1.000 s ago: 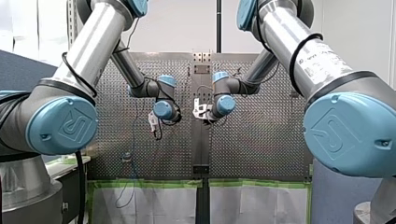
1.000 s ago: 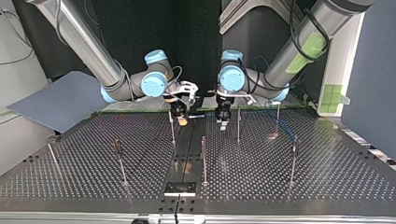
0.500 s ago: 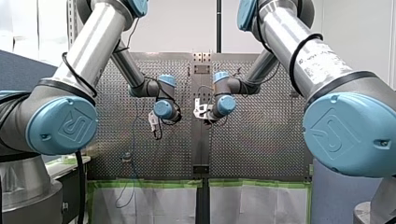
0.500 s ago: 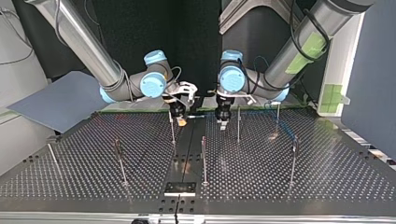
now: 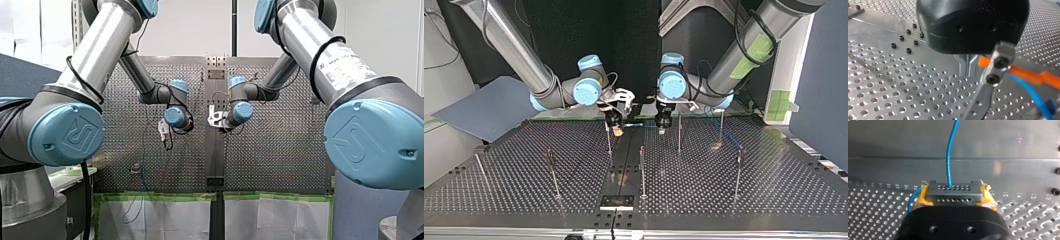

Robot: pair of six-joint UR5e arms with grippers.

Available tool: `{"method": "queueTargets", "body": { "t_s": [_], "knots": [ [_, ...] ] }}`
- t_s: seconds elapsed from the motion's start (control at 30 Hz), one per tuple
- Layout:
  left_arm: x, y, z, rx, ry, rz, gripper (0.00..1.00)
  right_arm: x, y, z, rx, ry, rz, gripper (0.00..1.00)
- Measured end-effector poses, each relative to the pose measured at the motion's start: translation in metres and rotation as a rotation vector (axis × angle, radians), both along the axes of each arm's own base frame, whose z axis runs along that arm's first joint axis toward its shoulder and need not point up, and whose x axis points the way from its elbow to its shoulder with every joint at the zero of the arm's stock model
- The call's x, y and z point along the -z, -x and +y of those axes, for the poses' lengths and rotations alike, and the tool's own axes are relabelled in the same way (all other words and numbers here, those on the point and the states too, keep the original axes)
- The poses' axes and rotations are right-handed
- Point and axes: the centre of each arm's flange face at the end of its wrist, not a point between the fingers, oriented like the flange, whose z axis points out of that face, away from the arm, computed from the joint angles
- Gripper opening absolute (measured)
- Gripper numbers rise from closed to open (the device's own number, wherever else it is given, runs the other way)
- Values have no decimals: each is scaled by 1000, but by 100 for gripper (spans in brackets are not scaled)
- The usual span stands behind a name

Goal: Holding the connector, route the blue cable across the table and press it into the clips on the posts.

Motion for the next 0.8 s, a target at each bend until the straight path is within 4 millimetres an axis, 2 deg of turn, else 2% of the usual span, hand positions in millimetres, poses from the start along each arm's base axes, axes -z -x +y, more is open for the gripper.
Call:
{"method": "queueTargets", "body": {
  "t_s": [0.27,0.6,0.8],
  "knots": [
    [-5,3,0,3,-11,8,0,-19,-4,-2,-7,28,-2,0],
    [-50,17,-1,13,-12,-7,0,-67,-1,1,-5,71,-46,0],
    [-67,27,-4,26,-30,-4,0,-93,4,7,-4,75,-59,0]
  ]
}}
